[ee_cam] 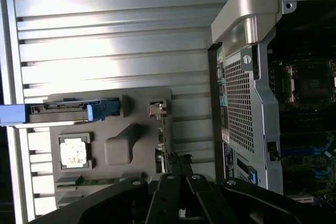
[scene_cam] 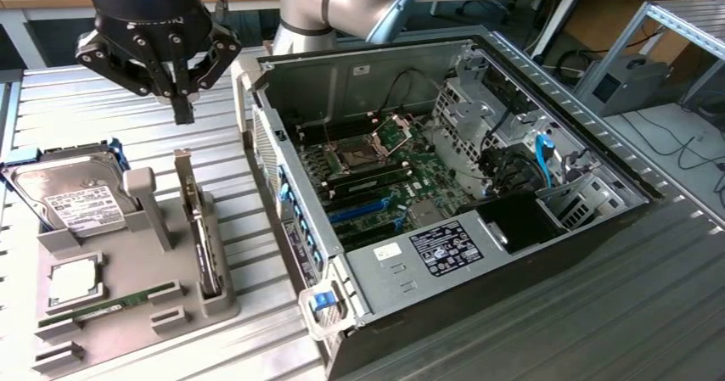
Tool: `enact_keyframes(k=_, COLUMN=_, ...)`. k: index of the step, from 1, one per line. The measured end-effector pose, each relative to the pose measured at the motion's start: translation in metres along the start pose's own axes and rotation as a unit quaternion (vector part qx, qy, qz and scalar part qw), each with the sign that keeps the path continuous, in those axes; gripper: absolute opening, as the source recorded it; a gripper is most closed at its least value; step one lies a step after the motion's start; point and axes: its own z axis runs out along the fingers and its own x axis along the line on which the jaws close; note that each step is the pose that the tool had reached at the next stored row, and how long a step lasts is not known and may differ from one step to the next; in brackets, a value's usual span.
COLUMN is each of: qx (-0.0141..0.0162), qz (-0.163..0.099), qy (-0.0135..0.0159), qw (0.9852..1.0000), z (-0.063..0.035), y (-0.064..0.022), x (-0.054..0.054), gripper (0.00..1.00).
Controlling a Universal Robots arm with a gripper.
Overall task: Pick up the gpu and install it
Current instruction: 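Reach for the gpu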
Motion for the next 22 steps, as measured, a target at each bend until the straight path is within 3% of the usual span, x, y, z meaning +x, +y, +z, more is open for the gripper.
enact_keyframes(k=5, qx=0.0, qz=0.0, qy=0.0, qw=1.0, z=-0.0001, y=-0.0004, x=0.0054, gripper=0.11)
enact_keyframes(k=22, qx=0.0, qz=0.0, qy=0.0, qw=1.0, z=-0.0002, y=-0.0029, x=0.0089, gripper=0.11)
